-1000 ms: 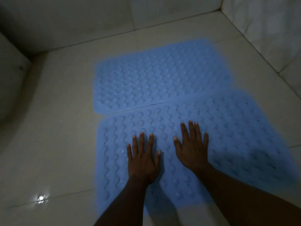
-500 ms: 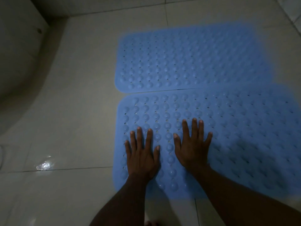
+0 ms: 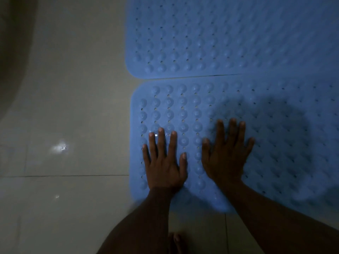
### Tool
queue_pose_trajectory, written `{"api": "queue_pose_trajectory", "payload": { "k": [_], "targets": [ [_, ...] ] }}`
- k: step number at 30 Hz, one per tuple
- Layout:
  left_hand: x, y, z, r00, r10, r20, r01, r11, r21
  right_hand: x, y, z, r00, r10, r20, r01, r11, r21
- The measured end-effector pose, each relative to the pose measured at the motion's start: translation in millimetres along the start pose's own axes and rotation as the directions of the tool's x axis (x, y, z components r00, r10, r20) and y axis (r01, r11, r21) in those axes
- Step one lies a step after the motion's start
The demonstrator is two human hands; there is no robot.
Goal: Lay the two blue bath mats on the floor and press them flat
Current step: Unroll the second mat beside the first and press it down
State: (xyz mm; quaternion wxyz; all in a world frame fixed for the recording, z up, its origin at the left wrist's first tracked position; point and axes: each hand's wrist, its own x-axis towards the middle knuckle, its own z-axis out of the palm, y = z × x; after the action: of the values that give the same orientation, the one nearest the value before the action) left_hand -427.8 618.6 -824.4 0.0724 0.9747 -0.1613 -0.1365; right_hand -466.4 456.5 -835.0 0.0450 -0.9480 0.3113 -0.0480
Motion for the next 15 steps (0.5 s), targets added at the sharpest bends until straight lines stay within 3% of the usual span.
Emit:
{"api": "queue_pose_trajectory", "payload": {
  "k": [15],
  "targets": [
    [1.9,1.1,1.7,1.000,-0.016,0.001,0.016,0.999,0.031,1.7,-2.5,0.4,1.000,0.011,0.001,-0.011,1.000,0.001]
  ]
}}
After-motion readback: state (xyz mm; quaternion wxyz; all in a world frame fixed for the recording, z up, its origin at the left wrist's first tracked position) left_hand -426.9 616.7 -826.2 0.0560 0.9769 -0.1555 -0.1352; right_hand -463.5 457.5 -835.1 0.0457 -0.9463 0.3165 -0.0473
